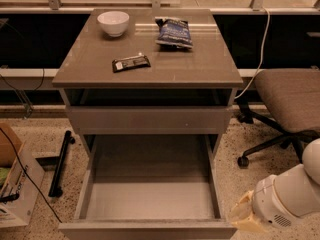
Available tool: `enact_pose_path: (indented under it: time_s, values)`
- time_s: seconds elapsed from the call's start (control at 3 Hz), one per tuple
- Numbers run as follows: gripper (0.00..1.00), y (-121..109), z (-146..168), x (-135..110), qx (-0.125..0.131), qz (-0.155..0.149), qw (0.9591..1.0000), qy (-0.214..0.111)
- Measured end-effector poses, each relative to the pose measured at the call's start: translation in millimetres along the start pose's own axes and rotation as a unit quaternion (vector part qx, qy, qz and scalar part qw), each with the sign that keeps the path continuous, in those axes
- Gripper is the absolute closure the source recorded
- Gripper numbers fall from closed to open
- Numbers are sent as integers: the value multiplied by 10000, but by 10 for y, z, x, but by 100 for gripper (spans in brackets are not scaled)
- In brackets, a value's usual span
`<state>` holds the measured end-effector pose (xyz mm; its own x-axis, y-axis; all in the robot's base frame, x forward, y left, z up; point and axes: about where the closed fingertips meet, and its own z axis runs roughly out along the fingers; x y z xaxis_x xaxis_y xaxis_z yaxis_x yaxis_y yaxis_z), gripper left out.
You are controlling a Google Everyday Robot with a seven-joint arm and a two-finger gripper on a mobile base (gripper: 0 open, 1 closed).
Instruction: Close middle drawer
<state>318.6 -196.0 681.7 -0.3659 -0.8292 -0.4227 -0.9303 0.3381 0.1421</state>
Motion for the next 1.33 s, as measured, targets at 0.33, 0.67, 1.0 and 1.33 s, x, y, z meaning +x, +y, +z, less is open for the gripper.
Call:
enact_pose_path:
  time_s: [0.33,0.67,1.0,1.33]
  values:
    - [100,30,190,-30,13,-119,9999,82]
    - [100,81,603,25,-93,-117,9999,15]
    - [100,61,1158,152,-165,-42,9999,-27]
    - [100,-3,1527,254,-268,28,9996,7]
